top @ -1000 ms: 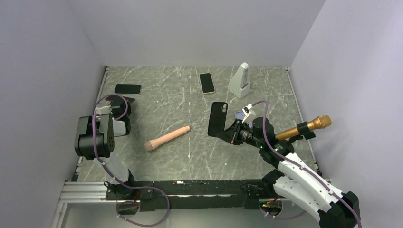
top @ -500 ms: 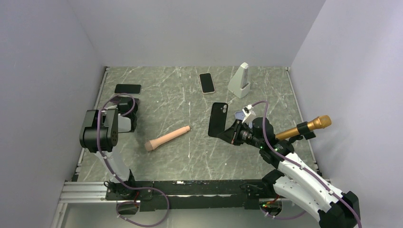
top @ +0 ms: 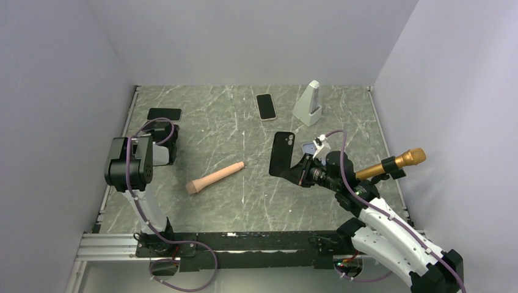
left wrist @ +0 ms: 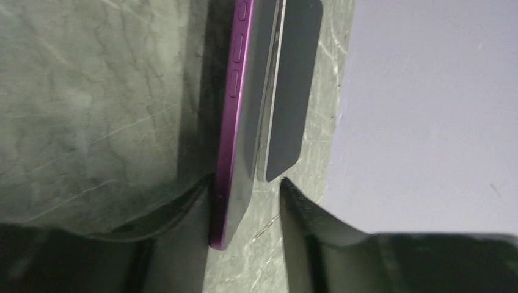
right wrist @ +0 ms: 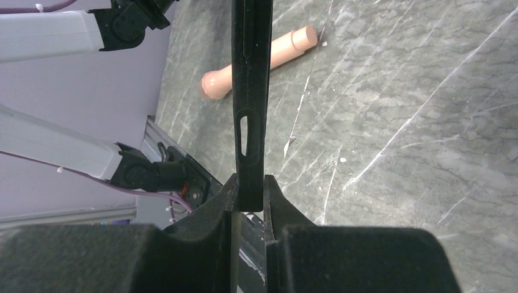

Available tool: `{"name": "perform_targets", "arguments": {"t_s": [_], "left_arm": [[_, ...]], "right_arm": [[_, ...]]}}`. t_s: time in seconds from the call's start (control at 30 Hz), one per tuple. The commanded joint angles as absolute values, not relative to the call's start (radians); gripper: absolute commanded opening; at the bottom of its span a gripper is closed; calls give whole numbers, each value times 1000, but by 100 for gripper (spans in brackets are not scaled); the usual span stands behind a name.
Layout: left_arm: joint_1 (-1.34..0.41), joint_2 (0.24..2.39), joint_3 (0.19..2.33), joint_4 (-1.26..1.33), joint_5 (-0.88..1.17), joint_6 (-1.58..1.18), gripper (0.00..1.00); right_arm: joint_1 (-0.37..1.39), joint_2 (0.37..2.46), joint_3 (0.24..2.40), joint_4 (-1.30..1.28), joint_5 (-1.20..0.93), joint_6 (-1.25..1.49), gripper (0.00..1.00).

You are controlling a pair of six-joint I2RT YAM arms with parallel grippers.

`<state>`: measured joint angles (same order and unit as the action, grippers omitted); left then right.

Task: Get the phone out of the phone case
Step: Place the phone at the center of the board, then place the phone case at the center of the board.

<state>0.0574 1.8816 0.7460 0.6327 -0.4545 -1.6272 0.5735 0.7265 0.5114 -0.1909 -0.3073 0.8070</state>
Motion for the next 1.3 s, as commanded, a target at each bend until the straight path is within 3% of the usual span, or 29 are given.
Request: {"name": "perform_targets", "arguments": {"t_s": [0.0,0.17,0.2,0.4,0.73,1.0,1.17,1.27], "left_arm": [[53,1856,759,597,-440,-1696,52],[52,1810,721,643,-399,-1700,74],[53,1796,713,649,-388,-1706,85],[54,1667,680,529,-290,-1711,99],[81,1351,643,177,-69,-1565,99],[73,1036,724,21,148,-924,99],[66,966,811,-41,338,-550,98],[15,911,800,-61,332,-425,99]], "right_arm": [[577,717,558,-169,-304,807,0],[577,707,549,-165,-305,810,0],[577,703,546,-167,-303,811,0],[577,677,549,-178,-298,816,0],[577,674,603,-274,-275,765,0],[575,770,676,-506,-183,571,0],[563,843,696,-576,-143,526,0],[518,903,699,-544,-189,512,0]]}}
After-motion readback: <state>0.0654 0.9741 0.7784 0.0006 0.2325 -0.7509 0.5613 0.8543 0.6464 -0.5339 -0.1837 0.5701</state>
